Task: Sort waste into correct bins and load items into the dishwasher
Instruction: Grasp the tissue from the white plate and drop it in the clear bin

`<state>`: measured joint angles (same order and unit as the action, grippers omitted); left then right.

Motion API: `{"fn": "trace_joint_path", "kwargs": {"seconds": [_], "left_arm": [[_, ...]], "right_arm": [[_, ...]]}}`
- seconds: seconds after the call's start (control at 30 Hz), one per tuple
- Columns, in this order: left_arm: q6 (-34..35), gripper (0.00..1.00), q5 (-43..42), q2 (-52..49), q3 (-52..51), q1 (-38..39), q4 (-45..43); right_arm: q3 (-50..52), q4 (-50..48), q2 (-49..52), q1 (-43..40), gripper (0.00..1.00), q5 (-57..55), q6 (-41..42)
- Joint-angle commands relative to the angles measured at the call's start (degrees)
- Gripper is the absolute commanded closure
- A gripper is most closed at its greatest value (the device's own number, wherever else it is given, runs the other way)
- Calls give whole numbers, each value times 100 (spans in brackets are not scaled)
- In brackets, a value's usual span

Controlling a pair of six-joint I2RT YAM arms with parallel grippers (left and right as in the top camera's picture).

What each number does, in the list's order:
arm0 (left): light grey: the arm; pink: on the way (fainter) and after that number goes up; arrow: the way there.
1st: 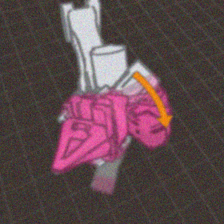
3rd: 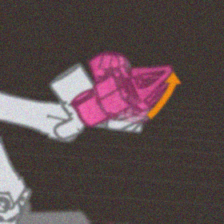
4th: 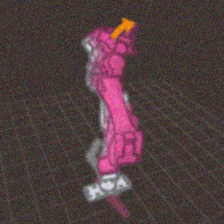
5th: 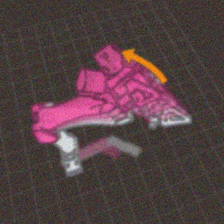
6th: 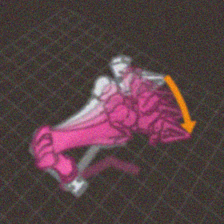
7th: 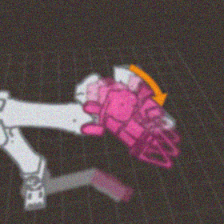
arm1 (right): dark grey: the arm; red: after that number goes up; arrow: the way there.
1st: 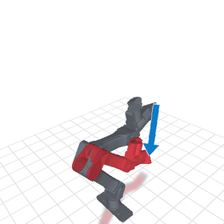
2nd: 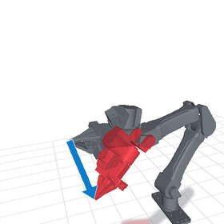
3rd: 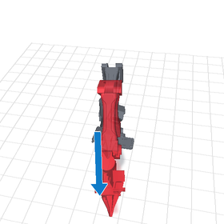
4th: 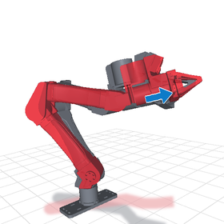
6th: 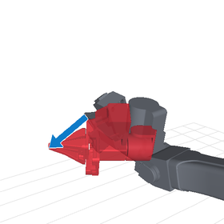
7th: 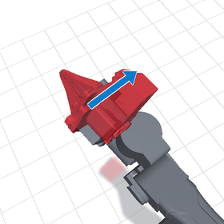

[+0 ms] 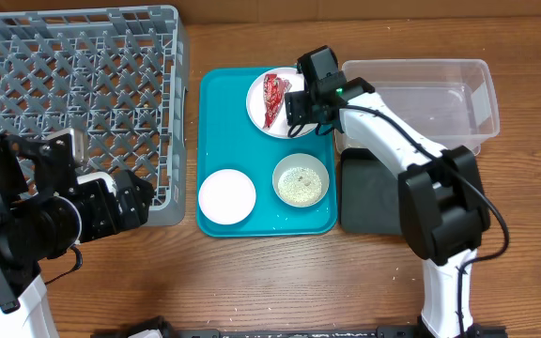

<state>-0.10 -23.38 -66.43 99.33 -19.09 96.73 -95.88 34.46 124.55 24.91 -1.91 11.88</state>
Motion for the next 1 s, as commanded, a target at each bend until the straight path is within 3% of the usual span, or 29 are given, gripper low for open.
{"fn": "trace_joint_path", "kwargs": {"seconds": [0.0,0.13,0.2,0.63,0.87,0.97], "left_arm": [[-442,0,-297,-31,24,37,7],[-442,0,-299,-66,24,37,7],[-442,0,-299,-68,24,37,7],[-442,0,-302,-70,24,37,7],[-442,0,-302,-68,24,37,7],[-442,0,-302,-68,24,37,7]], "right_arm": [[2,-109,184,20,42,-116,-2],[2,81,278,20,81,184,17],[-35,232,238,22,96,428,13],[-887,1165,-1381,-20,96,321,13],[-872,1565,-1447,-358,96,-1644,13],[-852,1561,-1416,-737,96,-1821,15]]}}
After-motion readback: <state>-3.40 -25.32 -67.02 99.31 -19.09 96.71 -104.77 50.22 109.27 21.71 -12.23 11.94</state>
